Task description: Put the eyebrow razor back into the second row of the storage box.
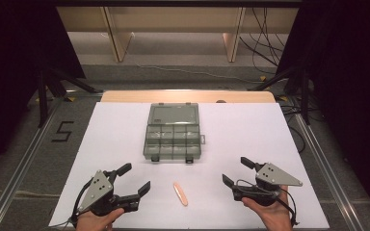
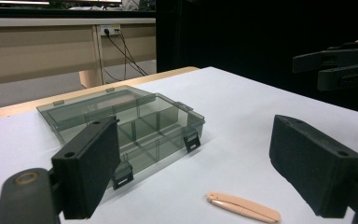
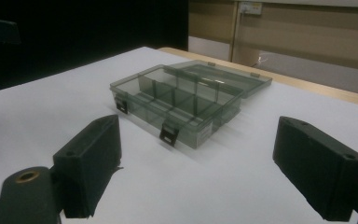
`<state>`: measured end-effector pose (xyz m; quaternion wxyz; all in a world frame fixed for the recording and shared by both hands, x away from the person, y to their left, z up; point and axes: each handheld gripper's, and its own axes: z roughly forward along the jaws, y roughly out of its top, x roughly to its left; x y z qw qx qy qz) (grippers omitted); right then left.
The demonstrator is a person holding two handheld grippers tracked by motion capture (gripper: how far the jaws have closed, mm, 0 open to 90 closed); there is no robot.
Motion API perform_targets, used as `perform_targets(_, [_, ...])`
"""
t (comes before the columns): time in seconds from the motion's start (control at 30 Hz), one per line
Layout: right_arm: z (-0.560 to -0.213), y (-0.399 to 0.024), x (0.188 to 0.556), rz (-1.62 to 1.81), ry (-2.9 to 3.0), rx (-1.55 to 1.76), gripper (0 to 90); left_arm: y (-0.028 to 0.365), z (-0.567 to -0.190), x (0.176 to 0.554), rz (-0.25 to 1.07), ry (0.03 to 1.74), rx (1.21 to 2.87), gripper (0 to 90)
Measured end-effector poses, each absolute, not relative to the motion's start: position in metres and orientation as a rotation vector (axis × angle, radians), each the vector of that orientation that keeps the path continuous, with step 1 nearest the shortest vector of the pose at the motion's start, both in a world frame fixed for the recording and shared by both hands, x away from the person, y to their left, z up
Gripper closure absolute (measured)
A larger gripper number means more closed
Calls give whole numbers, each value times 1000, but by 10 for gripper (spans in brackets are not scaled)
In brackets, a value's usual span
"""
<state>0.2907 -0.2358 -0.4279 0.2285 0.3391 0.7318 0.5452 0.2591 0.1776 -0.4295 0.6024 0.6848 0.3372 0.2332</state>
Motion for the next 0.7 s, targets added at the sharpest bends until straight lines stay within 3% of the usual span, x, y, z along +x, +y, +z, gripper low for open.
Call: perform_targets(0.7, [-426, -232, 294, 1496, 2021, 923, 166, 177, -430, 259, 541, 783, 1588, 161])
